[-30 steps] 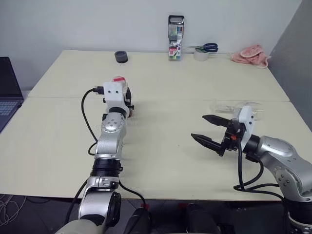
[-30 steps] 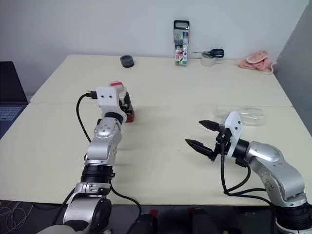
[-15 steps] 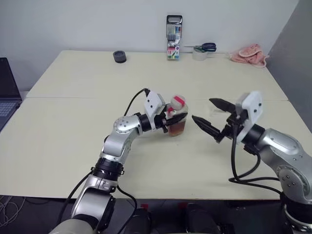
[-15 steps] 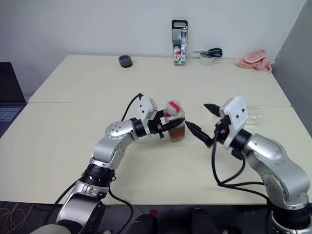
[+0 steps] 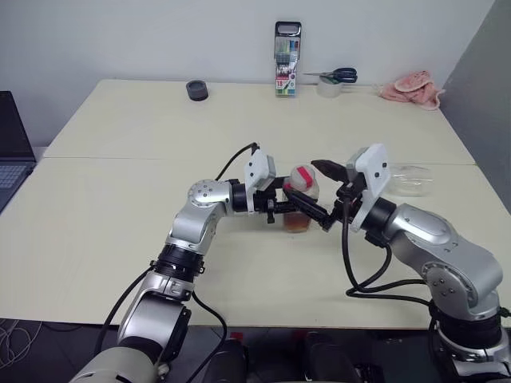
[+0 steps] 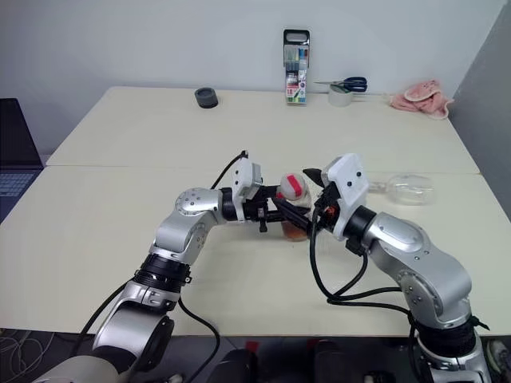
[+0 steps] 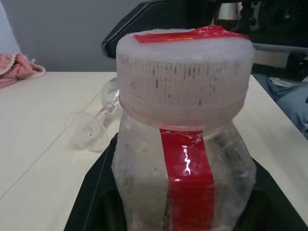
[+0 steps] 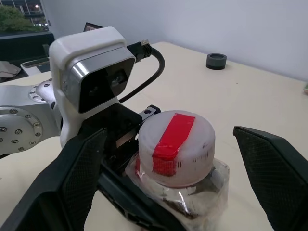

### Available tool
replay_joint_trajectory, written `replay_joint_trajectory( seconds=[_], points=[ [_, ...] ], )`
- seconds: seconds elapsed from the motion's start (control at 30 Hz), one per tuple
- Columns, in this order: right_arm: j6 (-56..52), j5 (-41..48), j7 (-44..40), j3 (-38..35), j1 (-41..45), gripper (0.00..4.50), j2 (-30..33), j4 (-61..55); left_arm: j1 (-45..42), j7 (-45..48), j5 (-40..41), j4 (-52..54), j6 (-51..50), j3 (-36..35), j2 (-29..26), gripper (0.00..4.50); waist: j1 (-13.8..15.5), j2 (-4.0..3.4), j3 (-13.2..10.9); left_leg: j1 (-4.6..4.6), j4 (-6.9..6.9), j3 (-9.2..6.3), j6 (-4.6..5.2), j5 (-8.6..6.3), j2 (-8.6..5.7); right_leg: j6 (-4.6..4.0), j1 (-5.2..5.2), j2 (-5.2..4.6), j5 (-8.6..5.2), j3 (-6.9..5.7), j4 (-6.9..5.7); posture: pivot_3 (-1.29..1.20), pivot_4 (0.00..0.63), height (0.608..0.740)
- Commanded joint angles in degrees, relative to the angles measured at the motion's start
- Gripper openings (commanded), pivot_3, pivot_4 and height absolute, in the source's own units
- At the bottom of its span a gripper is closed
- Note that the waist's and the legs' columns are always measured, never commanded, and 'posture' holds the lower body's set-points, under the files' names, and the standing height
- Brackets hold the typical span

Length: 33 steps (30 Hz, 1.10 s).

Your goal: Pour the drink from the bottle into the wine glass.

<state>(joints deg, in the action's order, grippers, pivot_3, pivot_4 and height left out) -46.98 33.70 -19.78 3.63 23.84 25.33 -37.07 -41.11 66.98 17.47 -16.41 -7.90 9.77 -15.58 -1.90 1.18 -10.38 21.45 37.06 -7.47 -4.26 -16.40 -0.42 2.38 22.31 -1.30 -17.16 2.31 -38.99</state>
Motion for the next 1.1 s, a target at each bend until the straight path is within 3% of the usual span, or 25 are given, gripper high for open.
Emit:
replay_joint_trajectory(
  seconds=[0.03,0.1,0.17,0.4,0.6,0.83,1.03,1.1],
  points=[
    [2.7,-2.1,-0.1,1.2,1.3,4.50,-1.1,-0.3,-0.9,0.5,0.2,1.9,1.5,0.1,0.2,1.81,0.0,0.00,0.0,0.00,0.00,0.00,0.00,0.00,0.00,0.00,0.00,0.00,0.00,0.00,0.00,0.00,0.150,0.740],
    [3.3,-2.9,-0.2,1.6,1.3,4.50,-1.6,0.1,-0.8,0.6,0.0,1.9,1.6,0.1,0.1,1.81,0.0,0.00,0.0,0.01,0.00,-0.01,0.00,0.00,0.00,0.00,0.00,0.00,0.00,0.00,0.00,0.00,0.150,0.740],
    [4.0,-3.6,-0.3,1.7,1.6,4.12,-2.1,0.4,-0.8,0.7,-0.2,1.8,1.8,0.1,-0.1,1.81,0.0,0.00,0.0,0.01,0.00,-0.01,0.00,0.00,-0.01,0.00,0.00,0.00,0.00,0.00,0.00,0.00,0.150,0.740],
    [4.6,-4.3,-0.7,1.4,2.8,1.90,-3.3,0.6,-0.1,0.7,-0.5,2.2,1.9,0.1,-0.3,1.81,0.0,0.00,0.0,0.00,0.00,-0.03,0.00,0.00,0.00,0.00,0.00,0.00,0.00,-0.01,0.00,0.00,0.150,0.740],
    [5.6,-3.9,-5.6,1.9,3.1,1.90,-1.2,1.0,0.5,1.3,-0.1,3.0,1.3,0.3,-0.7,1.81,0.0,-0.01,0.0,0.00,0.01,-0.03,0.00,0.00,0.00,0.00,0.00,0.00,0.00,-0.01,0.00,0.00,0.150,0.740],
    [13.5,-1.7,-34.5,1.3,12.8,1.90,13.1,16.9,-0.3,5.7,0.1,2.1,1.3,0.6,-3.1,1.81,-0.1,-0.03,0.0,-0.04,0.06,0.06,0.15,-0.07,-0.02,0.00,-0.04,0.00,0.00,0.00,0.00,0.00,0.150,0.740],
    [11.1,0.1,-32.6,0.3,13.1,1.90,11.1,18.6,-1.2,4.5,0.0,0.9,1.7,-0.5,-3.0,1.81,-0.1,-0.03,0.0,0.00,0.03,-0.02,0.13,-0.07,0.01,-0.01,-0.02,0.01,0.01,-0.03,0.00,0.00,0.150,0.740],
    [13.2,-1.9,-28.0,-1.8,12.0,2.60,9.5,18.1,-0.9,2.4,0.4,1.4,0.8,-1.3,-2.3,1.81,-0.1,-0.03,0.0,0.10,0.13,-0.03,0.12,-0.06,-0.03,-0.01,0.00,-0.04,0.01,-0.01,0.01,0.00,0.150,0.740]
  ],
)
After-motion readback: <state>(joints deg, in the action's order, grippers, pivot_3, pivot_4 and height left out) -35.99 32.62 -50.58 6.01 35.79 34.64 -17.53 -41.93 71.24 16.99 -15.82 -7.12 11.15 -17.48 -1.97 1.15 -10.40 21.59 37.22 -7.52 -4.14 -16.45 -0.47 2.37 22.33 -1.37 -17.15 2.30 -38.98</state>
